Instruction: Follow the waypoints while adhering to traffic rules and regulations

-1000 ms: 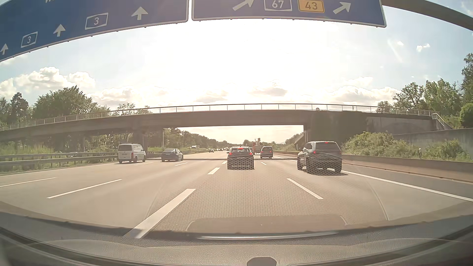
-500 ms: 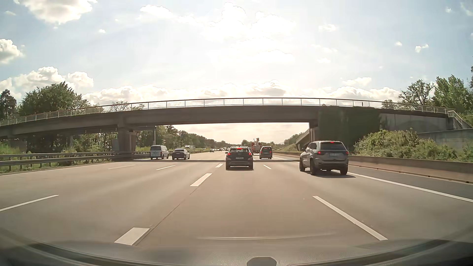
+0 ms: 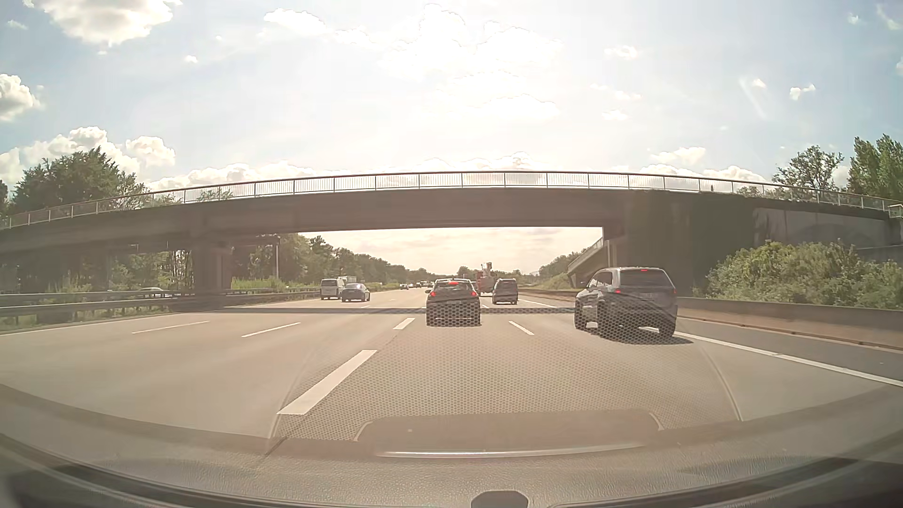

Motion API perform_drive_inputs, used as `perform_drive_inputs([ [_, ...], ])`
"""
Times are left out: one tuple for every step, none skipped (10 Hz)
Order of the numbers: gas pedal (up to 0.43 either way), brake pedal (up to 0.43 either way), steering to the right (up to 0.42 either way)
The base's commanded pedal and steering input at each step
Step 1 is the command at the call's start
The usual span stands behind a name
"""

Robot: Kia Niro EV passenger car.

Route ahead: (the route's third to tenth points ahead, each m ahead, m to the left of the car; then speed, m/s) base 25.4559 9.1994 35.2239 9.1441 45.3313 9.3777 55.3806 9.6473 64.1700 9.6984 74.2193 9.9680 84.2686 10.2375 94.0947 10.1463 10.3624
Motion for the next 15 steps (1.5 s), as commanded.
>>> perform_drive_inputs([
  [0.000, 0.000, -0.002],
  [0.000, 0.000, -0.003],
  [0.000, 0.000, -0.003],
  [0.000, 0.000, -0.003],
  [0.039, 0.000, 0.000],
  [0.047, 0.000, 0.000],
  [0.047, 0.000, 0.000],
  [0.047, 0.000, 0.000],
  [0.059, 0.000, 0.000],
  [0.059, 0.000, 0.000],
  [0.059, 0.000, 0.000],
  [0.067, 0.000, -0.001],
  [0.067, 0.000, -0.002],
  [0.087, 0.000, -0.002],
  [0.087, 0.000, -0.002],
])
